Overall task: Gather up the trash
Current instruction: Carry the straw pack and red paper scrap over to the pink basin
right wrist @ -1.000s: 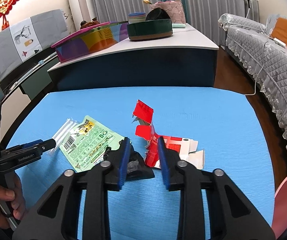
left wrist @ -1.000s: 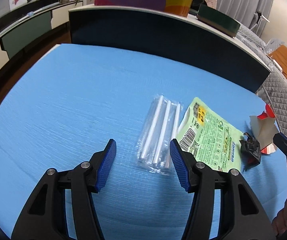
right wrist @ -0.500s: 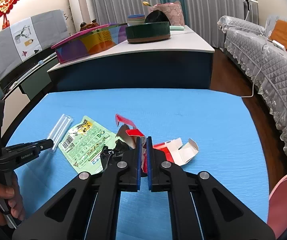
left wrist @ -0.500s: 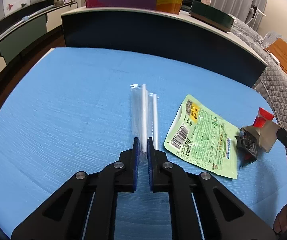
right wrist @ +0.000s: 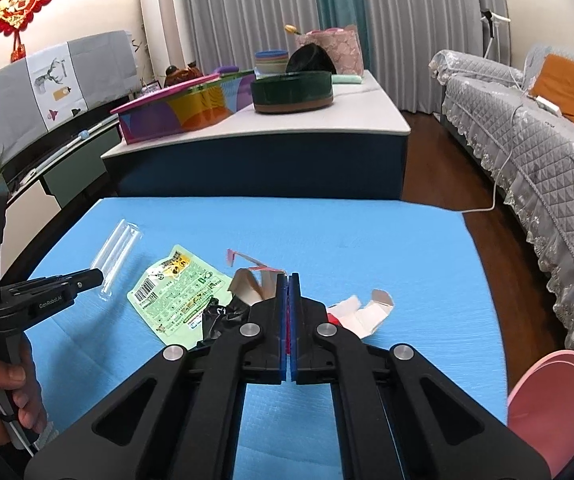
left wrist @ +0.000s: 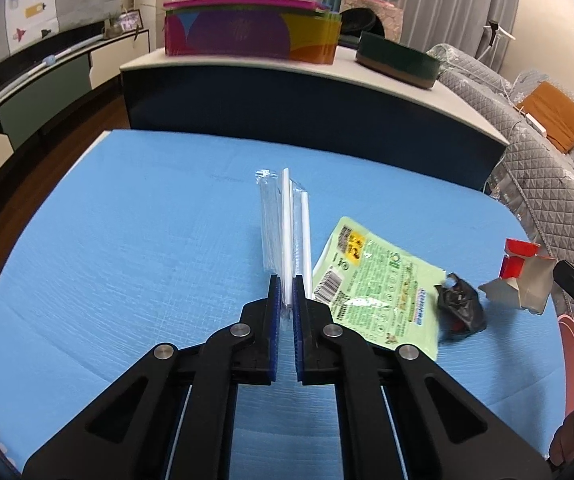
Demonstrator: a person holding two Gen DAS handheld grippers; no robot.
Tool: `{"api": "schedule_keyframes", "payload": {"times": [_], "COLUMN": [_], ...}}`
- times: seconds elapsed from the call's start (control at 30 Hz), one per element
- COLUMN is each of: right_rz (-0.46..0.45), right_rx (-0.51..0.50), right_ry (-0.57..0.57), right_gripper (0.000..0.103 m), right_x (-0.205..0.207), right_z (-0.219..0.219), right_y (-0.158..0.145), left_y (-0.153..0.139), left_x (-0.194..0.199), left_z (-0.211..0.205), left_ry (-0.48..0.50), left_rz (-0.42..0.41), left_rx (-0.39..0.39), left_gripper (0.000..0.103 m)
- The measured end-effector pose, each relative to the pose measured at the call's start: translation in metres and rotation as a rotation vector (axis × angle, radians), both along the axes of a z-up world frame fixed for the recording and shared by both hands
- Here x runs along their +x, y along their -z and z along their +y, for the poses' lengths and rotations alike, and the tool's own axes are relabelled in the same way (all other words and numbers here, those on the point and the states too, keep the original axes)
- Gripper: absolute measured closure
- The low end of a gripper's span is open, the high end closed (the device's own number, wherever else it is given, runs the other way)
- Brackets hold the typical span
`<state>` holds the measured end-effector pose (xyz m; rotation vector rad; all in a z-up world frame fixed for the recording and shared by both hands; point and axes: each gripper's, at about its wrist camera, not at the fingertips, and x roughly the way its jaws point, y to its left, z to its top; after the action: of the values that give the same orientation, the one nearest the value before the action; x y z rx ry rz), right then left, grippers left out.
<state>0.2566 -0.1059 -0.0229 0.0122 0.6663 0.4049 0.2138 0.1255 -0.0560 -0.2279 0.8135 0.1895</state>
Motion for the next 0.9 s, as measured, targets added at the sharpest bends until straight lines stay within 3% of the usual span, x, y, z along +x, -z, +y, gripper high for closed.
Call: {"api": "schedule_keyframes", "payload": {"times": [0.9], "right_rz": [-0.082], "right_rx": [-0.002], "right_ry": [0.079], "right_gripper": [0.102], "right_x": [-0.050], "right_z": [-0.058], "right_y": [-0.037], "left_y": [-0.041], "left_x": [-0.029], "left_z": [-0.052], "left_ry": [0.097], "left_rz": [-0.116], "left_rx": [0.044], "left_gripper": [0.098]}}
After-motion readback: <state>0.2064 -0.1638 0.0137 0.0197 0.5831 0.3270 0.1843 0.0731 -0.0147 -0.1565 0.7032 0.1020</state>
